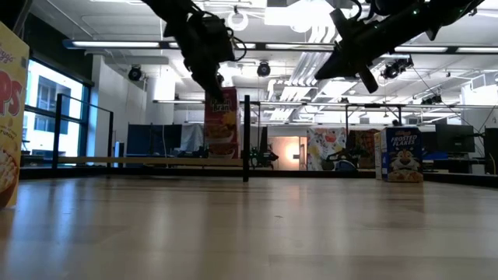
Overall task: Stack cereal on shelf
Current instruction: Align the purple cereal box on the shelf
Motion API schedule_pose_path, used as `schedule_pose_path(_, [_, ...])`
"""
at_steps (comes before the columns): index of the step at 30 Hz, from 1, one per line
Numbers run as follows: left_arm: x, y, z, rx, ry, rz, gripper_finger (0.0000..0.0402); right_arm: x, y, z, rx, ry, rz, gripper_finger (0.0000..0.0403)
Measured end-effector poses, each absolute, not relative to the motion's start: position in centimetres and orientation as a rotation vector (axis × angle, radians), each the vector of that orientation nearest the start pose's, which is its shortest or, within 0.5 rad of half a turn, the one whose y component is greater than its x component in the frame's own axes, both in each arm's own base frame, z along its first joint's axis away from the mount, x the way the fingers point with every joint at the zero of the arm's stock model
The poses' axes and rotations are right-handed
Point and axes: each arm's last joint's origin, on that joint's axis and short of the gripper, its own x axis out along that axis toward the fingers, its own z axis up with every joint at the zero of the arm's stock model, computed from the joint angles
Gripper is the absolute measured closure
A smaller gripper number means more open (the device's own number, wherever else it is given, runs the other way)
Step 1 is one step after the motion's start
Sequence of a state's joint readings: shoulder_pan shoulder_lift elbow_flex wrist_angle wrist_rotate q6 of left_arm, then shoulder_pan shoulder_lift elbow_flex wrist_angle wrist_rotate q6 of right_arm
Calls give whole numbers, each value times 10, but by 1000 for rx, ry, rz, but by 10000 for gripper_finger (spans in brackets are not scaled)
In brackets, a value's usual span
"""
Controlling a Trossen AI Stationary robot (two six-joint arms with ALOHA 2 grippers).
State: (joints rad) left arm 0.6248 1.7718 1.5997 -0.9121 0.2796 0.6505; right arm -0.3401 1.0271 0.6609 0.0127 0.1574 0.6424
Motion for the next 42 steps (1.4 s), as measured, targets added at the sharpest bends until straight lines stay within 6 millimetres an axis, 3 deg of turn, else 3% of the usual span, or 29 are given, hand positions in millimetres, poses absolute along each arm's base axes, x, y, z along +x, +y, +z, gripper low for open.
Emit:
schedule_pose_path(6, [312,207,294,109,975,26,234,209,-79,262,636,215,-595,402])
schedule_pose_path(13, [310,200,268,105,1072,51,234,209,-79,262,631,222,-596,402])
schedule_pose_path(20, [315,204,272,152,1017,84,234,209,-79,261,619,227,-595,402])
schedule_pose_path(42, [314,203,264,161,1082,70,231,209,-79,261,620,227,-595,402])
